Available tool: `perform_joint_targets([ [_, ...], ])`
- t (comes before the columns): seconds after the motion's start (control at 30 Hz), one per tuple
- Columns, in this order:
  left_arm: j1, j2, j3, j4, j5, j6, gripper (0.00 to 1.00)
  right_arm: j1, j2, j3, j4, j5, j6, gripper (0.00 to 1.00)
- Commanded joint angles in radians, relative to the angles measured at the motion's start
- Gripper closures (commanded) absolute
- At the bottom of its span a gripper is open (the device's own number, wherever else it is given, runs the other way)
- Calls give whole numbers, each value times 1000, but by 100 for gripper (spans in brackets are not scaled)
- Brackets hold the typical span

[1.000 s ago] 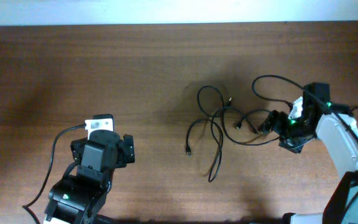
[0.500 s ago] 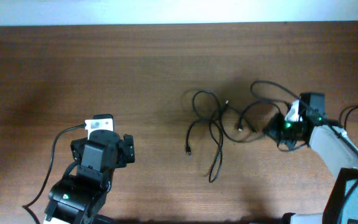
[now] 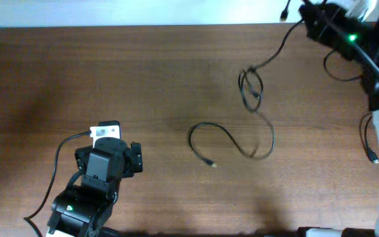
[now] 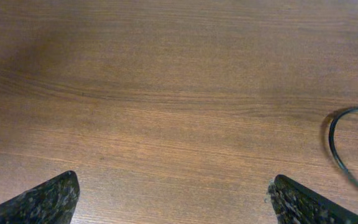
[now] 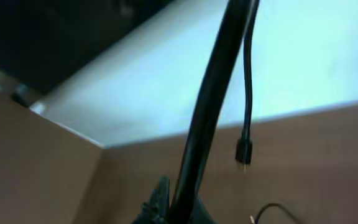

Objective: Untangle cables

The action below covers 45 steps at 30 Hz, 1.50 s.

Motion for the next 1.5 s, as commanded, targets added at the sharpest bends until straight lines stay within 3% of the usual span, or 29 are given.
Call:
perform_joint_targets([
  [0.0, 6, -6, 3, 2, -11, 16, 1, 5, -23, 114, -9, 59, -9, 96],
  [0.2, 6, -6, 3, 2, -11, 16, 1, 5, -22, 188, -32, 108, -137, 96],
  [0.33, 6, -6, 3, 2, -11, 16, 1, 5, 0, 188, -219, 269, -262, 96],
  [0.4, 6, -6, 3, 2, -11, 16, 1, 5, 4, 188, -232, 309, -274, 96],
  [0.57, 6, -6, 3, 2, -11, 16, 1, 5, 3, 189, -169, 312, -274, 96],
  [0.7, 6, -6, 3, 2, -11, 16, 1, 5, -8, 208, 56, 334, -314, 96],
  [0.8, 6, -6, 3, 2, -11, 16, 1, 5, -17, 333, 197, 338, -342, 96],
  [0.9, 6, -6, 3, 2, -11, 16, 1, 5, -17, 452, 166, 386, -400, 96],
  [1.03, 6, -6, 3, 2, -11, 16, 1, 5, -10, 473, 32, 425, -495, 96],
  [1.13, 6, -6, 3, 2, -11, 16, 2, 5, 32, 473, -88, 616, -616, 96],
  [1.27, 6, -6, 3, 2, -11, 16, 1, 5, 125, 472, -212, 1091, -794, 96],
  [1.3, 6, -6, 3, 2, -11, 16, 1, 5, 154, 467, -212, 1244, -835, 96],
  [1.47, 6, -6, 3, 2, -11, 16, 1, 19, 178, 467, -78, 1545, -1007, 96],
])
